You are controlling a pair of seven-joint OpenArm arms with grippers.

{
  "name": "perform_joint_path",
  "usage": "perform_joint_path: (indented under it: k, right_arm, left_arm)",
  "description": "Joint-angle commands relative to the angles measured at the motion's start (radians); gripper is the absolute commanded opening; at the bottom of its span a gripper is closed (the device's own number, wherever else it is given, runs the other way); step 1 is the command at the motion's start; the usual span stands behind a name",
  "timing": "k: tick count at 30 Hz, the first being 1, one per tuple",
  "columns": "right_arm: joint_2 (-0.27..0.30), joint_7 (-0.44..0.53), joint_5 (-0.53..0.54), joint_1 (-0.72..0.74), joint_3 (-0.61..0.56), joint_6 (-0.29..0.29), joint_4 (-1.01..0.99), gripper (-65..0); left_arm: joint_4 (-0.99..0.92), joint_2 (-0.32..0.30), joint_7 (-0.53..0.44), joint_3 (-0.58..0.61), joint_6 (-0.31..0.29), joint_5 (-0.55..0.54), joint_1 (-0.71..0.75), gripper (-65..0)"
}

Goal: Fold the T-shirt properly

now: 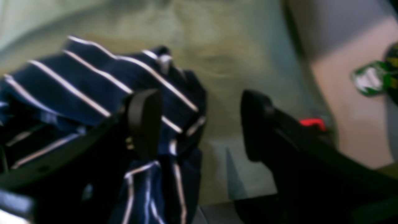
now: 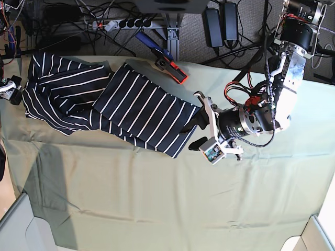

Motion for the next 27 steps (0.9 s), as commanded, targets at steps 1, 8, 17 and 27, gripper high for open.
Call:
perform_joint_path:
  k: [1, 8, 17, 27]
  right_arm:
    - [0.025, 0.012, 0.023, 0.024, 0.009, 0.054, 0.014, -26.9]
    - [-0.003, -0.029, 0.117, 0.177, 0.007, 0.057, 0.014, -65.0]
    - [-0.09, -0.032, 0.091, 0.293, -0.193, 0.062, 0.014, -65.0]
    - [-0.076, -0.089, -0.018, 0.22, -0.377, 0.062, 0.014, -65.0]
  left_arm:
    - [0.018, -0.003, -0.021, -0.006, -0.017, -0.012, -0.018, -34.1]
    - [0.018, -0.003, -0.021, -0.006, -0.017, -0.012, -0.007, -34.1]
    - [0.018, -0.003, -0.021, -0.006, -0.018, -0.011, 0.032, -34.1]
    - [0.018, -0.036, -0.023, -0.006, -0.017, -0.007, 0.034, -34.1]
